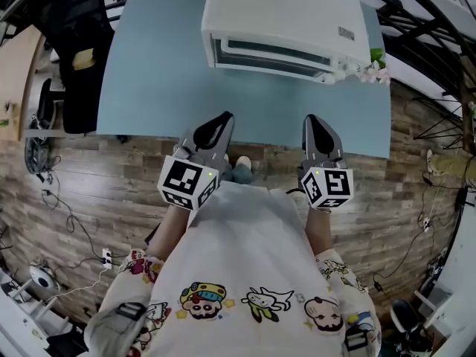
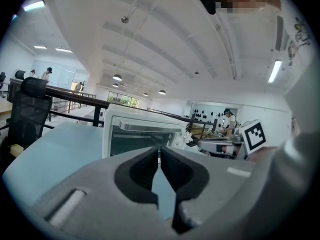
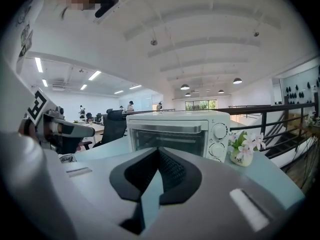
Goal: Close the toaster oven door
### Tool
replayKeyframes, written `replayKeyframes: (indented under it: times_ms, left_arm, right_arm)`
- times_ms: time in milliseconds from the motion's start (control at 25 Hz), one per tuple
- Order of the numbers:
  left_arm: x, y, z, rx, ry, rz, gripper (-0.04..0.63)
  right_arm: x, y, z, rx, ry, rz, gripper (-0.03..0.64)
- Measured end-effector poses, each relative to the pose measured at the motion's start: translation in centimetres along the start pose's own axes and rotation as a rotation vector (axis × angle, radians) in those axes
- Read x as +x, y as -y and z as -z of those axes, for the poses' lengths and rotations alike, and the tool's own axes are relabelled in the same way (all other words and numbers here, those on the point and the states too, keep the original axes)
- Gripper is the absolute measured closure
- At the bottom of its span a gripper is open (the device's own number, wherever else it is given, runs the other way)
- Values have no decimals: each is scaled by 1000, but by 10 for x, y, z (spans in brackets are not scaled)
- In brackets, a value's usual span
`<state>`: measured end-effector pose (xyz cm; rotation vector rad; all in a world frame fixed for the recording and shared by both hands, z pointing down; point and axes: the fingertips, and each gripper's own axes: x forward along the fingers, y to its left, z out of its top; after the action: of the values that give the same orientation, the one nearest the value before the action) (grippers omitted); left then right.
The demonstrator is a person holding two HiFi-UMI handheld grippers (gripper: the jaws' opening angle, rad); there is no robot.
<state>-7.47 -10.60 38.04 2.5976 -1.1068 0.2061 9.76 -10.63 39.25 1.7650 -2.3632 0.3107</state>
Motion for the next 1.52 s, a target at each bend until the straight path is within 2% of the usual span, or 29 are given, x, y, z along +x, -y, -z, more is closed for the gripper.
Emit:
replayKeyframes:
  times_ms: [120, 360, 640, 1520]
  left_arm:
    - [-3, 3, 5, 0, -3, 0, 595]
    - [-9, 7, 16, -11, -13, -6, 595]
    - [-9, 10, 19, -16, -12, -11, 595]
    - [-4, 3, 12, -13, -17, -7, 595]
  right_arm:
    - [-7, -1, 4, 9, 12, -4, 607]
    - [-17, -5, 12, 23, 20, -10, 609]
    - [-21, -12, 20, 11, -16, -63, 609]
    - [-16, -1, 13, 9, -23, -40, 609]
